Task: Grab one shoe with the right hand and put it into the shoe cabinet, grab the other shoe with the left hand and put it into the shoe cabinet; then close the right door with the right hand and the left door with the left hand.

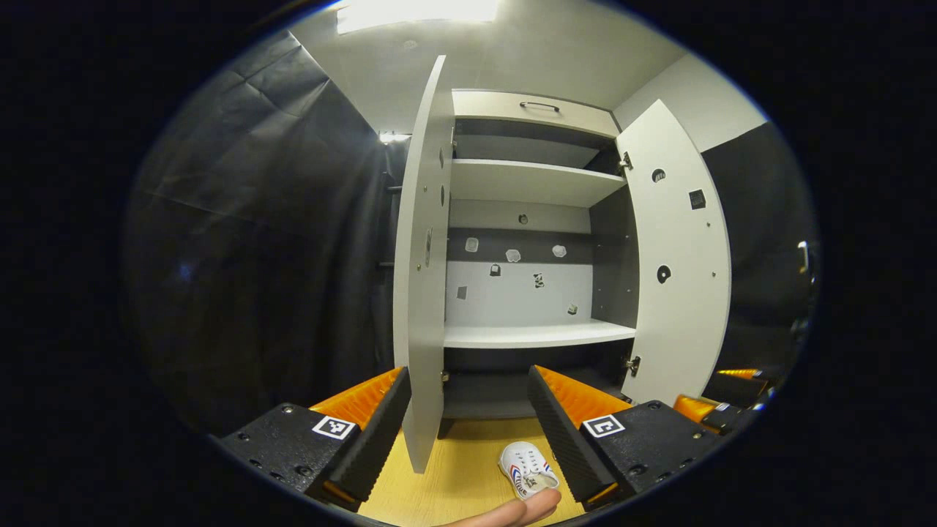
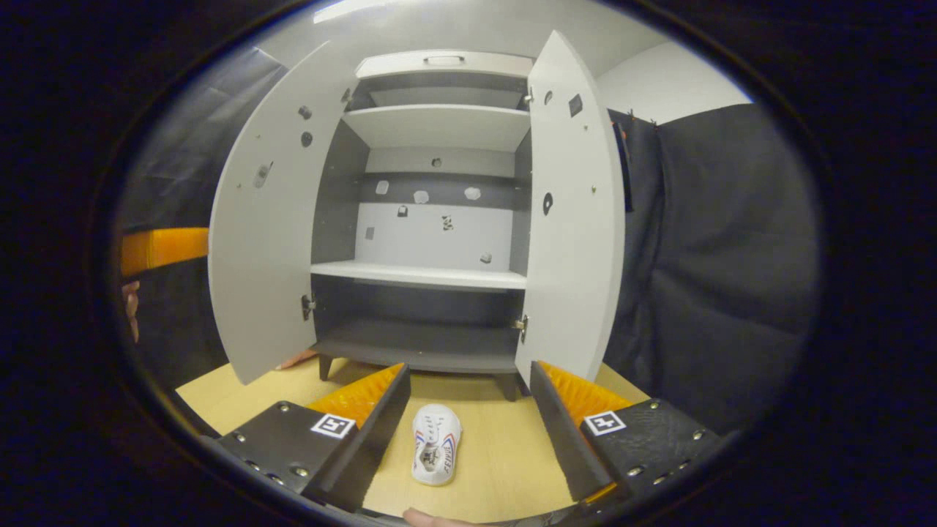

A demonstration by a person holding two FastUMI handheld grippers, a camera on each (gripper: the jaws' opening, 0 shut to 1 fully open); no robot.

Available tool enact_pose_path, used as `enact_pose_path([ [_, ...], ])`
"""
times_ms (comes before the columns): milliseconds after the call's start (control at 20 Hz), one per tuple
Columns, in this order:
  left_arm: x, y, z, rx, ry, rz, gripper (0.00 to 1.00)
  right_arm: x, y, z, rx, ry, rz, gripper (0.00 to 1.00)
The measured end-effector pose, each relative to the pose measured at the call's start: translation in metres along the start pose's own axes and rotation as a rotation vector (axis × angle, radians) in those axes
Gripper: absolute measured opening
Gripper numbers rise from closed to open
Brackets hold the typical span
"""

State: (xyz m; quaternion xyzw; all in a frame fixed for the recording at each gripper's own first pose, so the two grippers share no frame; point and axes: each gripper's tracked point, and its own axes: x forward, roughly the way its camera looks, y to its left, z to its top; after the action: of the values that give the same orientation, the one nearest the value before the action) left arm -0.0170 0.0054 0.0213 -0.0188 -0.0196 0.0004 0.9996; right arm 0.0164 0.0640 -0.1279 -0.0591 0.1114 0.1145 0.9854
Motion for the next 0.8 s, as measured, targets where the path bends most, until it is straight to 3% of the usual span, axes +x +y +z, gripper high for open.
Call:
enact_pose_path([
  [500,-0.011,0.010,-0.015,-0.006,-0.028,0.018,0.97,0.063,0.057,-0.150,0.044,0.305,0.133,0.98],
  [650,-0.011,0.012,-0.033,-0.006,0.009,0.020,0.97,0.075,0.064,-0.184,0.019,0.376,0.134,0.88],
  [800,-0.009,0.017,-0.028,0.016,-0.026,0.041,0.98,0.085,0.073,-0.209,0.033,0.448,0.129,0.88],
])
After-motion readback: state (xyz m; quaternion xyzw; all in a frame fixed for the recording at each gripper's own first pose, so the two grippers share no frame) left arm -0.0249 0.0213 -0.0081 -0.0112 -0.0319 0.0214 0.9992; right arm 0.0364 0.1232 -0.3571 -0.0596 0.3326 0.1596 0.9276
